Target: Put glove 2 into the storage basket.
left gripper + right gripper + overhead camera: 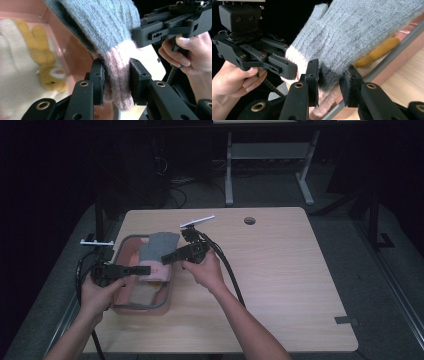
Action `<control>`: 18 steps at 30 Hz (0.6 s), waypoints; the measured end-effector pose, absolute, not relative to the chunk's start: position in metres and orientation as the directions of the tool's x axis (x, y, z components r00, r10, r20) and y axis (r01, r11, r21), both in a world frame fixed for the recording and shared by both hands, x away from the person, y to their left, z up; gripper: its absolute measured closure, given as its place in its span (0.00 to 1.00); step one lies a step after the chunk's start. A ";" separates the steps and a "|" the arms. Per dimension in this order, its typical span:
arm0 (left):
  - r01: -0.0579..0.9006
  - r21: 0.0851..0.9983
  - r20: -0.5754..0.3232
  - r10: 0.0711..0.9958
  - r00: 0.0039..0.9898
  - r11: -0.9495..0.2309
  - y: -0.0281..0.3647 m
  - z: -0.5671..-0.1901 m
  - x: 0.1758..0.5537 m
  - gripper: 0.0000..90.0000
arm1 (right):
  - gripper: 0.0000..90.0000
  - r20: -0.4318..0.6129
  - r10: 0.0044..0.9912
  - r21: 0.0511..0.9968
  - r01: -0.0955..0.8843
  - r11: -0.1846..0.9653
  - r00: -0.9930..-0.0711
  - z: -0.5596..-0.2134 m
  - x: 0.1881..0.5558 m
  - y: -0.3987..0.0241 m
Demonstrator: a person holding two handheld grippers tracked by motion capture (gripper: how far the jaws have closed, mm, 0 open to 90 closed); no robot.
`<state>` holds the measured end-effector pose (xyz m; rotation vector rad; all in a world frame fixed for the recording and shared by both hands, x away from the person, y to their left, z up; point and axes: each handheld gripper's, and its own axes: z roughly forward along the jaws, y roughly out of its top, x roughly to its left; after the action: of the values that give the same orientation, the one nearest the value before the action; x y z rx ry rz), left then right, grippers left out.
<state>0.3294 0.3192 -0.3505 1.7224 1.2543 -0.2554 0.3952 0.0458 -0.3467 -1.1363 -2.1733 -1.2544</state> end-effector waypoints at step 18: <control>0.839 0.545 -0.648 0.640 0.413 0.010 0.336 -0.361 0.328 0.76 | 0.77 0.667 0.458 0.512 0.808 0.292 -0.588 -0.358 0.399 0.062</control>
<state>0.3276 0.3361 -0.3609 1.7031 1.3016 -0.2575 0.3994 0.0623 -0.3581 -1.1361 -2.1727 -1.2131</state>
